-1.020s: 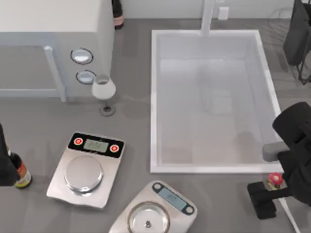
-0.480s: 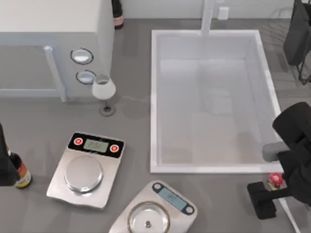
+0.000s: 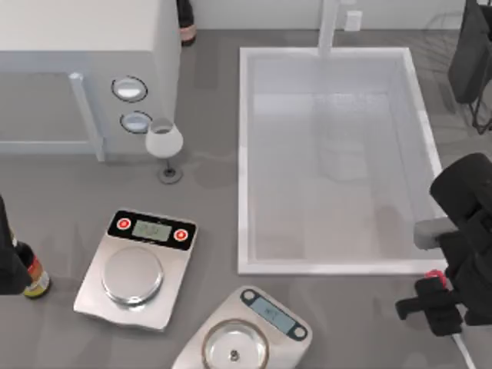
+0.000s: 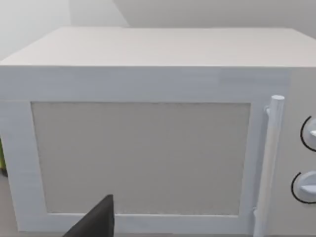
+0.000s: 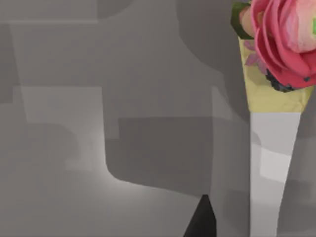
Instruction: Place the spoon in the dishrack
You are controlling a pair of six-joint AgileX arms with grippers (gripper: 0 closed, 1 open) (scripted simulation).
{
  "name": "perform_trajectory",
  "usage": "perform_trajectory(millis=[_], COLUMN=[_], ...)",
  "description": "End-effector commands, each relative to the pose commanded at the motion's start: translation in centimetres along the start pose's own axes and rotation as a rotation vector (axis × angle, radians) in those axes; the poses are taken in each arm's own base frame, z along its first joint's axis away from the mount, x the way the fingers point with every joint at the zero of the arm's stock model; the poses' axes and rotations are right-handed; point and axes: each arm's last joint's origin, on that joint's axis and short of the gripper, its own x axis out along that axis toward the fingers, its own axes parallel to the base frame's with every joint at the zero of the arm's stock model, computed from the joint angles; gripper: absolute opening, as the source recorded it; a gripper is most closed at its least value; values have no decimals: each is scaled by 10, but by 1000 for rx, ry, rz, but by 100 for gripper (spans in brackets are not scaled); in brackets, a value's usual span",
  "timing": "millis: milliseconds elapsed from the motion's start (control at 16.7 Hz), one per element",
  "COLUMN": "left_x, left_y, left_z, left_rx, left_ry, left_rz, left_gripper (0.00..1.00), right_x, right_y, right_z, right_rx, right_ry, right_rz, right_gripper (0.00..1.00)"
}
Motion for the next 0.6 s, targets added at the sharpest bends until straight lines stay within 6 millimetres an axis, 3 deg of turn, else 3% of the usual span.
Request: perform_trajectory(millis=[300,600], left_x=[0,0], left_y=[0,0], left_z=[0,0], left_rx=[0,0], left_ry=[0,0], left_rz=[0,0], left_gripper=[100,100], right_x=[-59,-143], right_y=[6,3], right_z=[22,17], right_rx=[3,2], right_ry=[7,50], right_rz=[-2,-13], right_gripper=[0,0])
